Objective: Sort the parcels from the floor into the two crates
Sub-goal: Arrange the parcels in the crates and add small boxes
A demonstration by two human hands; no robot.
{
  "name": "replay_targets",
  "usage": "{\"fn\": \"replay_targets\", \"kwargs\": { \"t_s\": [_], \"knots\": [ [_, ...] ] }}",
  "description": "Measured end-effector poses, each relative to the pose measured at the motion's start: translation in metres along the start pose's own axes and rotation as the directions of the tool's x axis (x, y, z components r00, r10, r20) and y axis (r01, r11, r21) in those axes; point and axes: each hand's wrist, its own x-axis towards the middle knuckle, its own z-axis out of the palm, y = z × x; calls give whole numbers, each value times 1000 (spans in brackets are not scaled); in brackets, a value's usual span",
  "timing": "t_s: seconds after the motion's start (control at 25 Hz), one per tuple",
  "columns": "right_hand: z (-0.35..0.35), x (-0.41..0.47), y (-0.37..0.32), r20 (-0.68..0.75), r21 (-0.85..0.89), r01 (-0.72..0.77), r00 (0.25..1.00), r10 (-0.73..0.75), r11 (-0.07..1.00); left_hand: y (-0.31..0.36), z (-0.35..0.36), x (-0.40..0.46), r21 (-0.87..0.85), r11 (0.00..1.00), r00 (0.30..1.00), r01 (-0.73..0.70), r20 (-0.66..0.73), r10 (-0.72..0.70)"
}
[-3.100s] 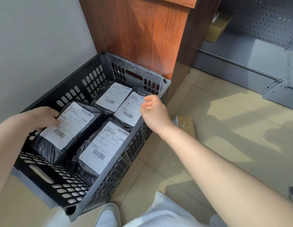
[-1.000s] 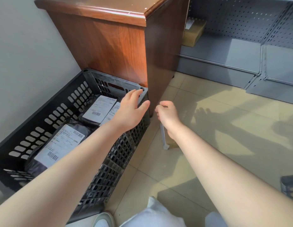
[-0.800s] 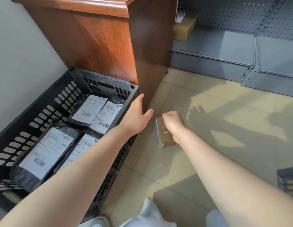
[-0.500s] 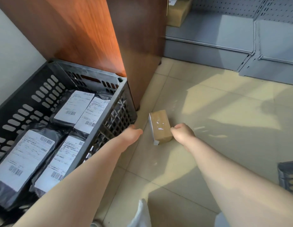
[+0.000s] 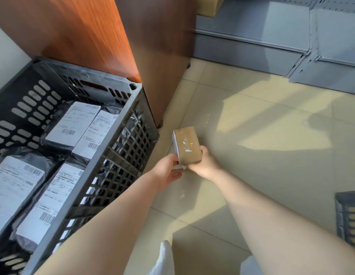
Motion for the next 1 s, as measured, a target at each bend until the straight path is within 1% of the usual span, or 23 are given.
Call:
{"fn": "replay_targets", "kwargs": {
  "t_s": [0.08, 0.16, 0.24, 0.36, 0.52, 0.6, 0.68, 0.8, 0.88, 0.92, 0.96, 1.0],
  "knots": [
    [0, 2, 8, 19, -138, 12, 1000, -10, 990, 0, 1, 1, 40, 998, 999, -41, -33, 42],
    [-1, 4, 16, -15, -264, 3, 1000, -7, 965, -2, 3, 2, 157, 985, 996, -68, -42, 75],
    [-4, 6, 20, -67, -280, 12, 997, -32, 960, -2, 5, -2, 243, 965, 994, -100, -23, 109],
    [-11, 4, 19, -121, -276, 59, 988, -95, 959, 1, 4, -8, 301, 935, 981, -185, 4, 192],
    [-30, -11, 7, -100, -265, 115, 984, -146, 957, 10, 2, -23, 351, 887, 949, -299, 12, 315],
    [-42, -20, -1, -90, -226, 139, 983, -163, 964, 16, 4, -36, 379, 856, 927, -352, 13, 375],
    [-55, -27, -9, -82, -128, 170, 980, -182, 977, 22, 6, -48, 372, 831, 903, -414, 53, 426],
    [-76, -42, -20, -73, 124, 201, 978, -193, 972, 32, 11, -68, 297, 811, 863, -504, 123, 491],
    [-91, -53, -24, -29, 271, 193, 981, -193, 943, 36, 15, -82, 265, 775, 817, -575, 135, 560],
    [-99, -59, -27, -6, 313, 187, 981, -195, 931, 37, 18, -88, 285, 735, 785, -616, 142, 603],
    [-107, -65, -27, 5, 344, 184, 980, -197, 921, 38, 21, -95, 341, 671, 742, -659, 147, 654],
    [-116, -70, -28, 23, 374, 178, 979, -201, 910, 39, 24, -100, 411, 583, 683, -701, 151, 715]
  ]
}}
